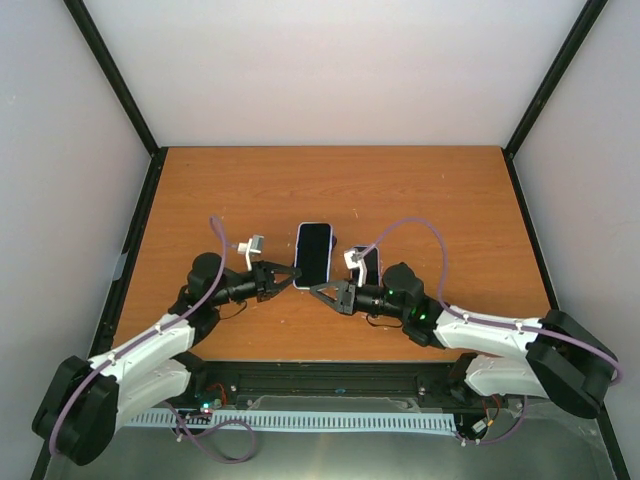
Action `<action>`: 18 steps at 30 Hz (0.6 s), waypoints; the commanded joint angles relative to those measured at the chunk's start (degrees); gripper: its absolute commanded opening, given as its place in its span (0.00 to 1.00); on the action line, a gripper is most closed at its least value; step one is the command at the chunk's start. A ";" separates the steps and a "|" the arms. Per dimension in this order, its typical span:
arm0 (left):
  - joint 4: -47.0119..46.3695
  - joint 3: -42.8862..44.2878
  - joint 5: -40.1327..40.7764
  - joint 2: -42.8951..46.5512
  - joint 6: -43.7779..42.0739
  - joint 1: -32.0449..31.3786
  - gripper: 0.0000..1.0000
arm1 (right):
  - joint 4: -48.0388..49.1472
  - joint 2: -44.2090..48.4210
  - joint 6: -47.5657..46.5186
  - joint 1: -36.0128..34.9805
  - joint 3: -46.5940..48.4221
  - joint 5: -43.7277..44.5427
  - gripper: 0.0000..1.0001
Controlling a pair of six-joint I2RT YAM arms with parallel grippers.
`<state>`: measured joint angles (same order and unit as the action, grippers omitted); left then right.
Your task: Put the phone into the phone case
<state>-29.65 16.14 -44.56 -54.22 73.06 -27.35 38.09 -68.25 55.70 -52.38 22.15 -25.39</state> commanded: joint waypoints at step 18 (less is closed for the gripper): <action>-5.48 0.49 0.32 3.50 6.83 0.02 0.00 | -24.99 10.36 -42.67 -0.71 3.30 -0.54 0.47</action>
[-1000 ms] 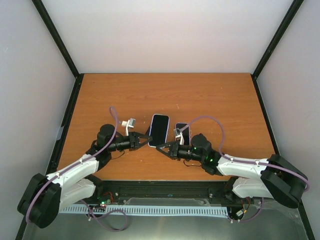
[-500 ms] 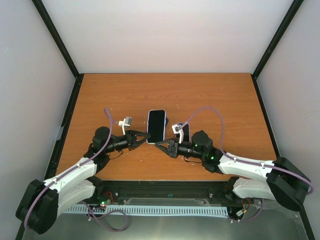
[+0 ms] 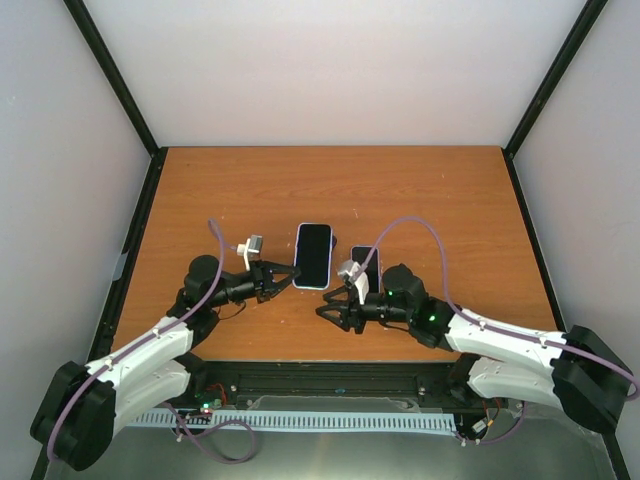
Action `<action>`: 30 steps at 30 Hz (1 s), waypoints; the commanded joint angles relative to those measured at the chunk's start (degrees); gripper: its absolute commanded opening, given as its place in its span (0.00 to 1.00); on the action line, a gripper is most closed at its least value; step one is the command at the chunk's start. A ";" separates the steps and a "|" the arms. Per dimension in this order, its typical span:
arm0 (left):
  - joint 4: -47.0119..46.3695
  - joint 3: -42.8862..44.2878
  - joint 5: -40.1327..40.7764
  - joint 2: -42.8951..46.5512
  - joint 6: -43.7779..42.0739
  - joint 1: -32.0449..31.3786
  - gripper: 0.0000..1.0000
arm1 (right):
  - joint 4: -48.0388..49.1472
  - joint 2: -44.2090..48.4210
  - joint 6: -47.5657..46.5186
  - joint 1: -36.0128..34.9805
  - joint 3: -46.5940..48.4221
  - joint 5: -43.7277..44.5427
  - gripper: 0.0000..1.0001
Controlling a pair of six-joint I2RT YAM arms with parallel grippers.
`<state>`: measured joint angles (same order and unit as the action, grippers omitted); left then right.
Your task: Put the phone into the phone case
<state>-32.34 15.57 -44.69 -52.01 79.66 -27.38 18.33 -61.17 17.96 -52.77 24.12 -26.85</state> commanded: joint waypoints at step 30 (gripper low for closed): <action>36.82 14.14 6.30 -22.22 -35.08 25.59 0.00 | -24.67 20.23 22.65 -0.13 3.01 27.20 1.00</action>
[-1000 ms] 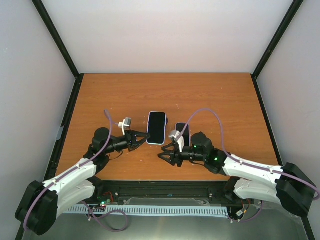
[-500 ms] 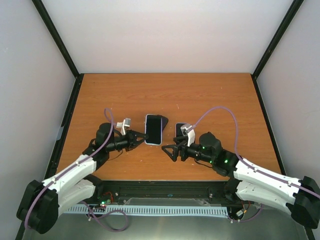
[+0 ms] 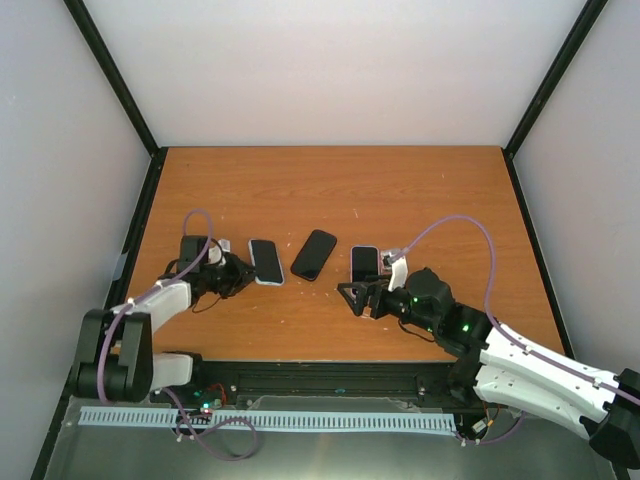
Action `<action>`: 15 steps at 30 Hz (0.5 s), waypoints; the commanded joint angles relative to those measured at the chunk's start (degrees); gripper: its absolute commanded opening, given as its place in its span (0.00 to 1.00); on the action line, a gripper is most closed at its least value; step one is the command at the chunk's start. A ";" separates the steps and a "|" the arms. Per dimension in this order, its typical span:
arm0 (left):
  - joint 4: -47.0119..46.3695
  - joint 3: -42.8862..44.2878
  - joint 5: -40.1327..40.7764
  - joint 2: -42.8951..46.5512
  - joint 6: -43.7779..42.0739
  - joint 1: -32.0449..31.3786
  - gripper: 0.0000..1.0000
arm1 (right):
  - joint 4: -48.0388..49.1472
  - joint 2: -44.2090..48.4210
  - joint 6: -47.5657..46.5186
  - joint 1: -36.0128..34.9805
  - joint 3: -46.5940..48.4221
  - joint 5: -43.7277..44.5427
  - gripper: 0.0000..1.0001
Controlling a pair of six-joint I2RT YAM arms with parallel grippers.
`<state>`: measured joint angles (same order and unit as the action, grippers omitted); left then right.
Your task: Put the phone into the phone case
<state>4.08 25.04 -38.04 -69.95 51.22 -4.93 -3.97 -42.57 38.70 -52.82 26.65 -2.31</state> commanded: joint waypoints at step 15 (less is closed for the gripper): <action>11.65 15.06 13.97 -7.17 -9.45 4.49 0.58 | -8.03 7.70 -0.47 -0.08 1.53 6.73 1.00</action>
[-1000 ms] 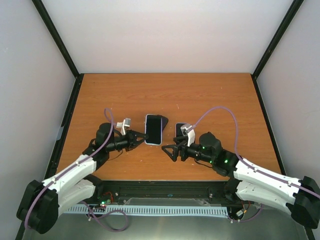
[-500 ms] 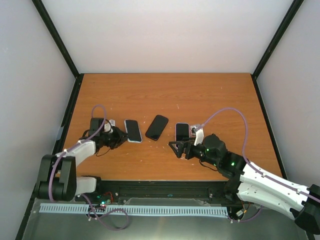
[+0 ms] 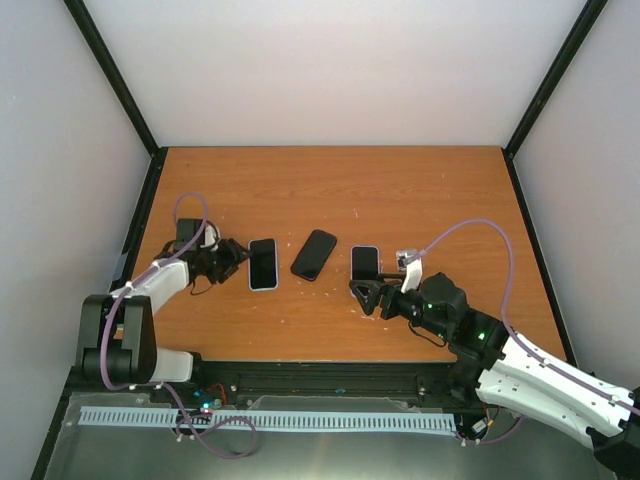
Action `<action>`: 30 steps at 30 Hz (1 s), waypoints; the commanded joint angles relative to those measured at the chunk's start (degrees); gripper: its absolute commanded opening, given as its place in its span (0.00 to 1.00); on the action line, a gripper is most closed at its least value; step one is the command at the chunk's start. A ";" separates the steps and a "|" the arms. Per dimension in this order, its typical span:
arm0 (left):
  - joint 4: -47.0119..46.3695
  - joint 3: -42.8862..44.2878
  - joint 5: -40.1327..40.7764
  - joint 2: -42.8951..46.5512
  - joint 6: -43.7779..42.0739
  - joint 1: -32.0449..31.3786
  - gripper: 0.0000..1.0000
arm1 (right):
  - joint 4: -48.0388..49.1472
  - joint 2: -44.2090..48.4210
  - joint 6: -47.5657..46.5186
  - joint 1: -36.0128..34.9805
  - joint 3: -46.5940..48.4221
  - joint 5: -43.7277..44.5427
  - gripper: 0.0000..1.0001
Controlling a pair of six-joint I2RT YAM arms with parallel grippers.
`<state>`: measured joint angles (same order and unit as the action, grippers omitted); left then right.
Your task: Put the phone into the phone case
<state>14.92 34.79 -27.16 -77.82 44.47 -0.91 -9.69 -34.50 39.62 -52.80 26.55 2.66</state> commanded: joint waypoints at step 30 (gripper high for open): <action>-1.66 13.84 4.85 -19.17 -3.44 -2.40 0.55 | 6.29 -29.73 0.26 3.32 12.16 -6.74 0.88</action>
<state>10.26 50.94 -27.97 -98.52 41.01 -3.55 -9.63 -55.77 39.09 -51.88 33.06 1.15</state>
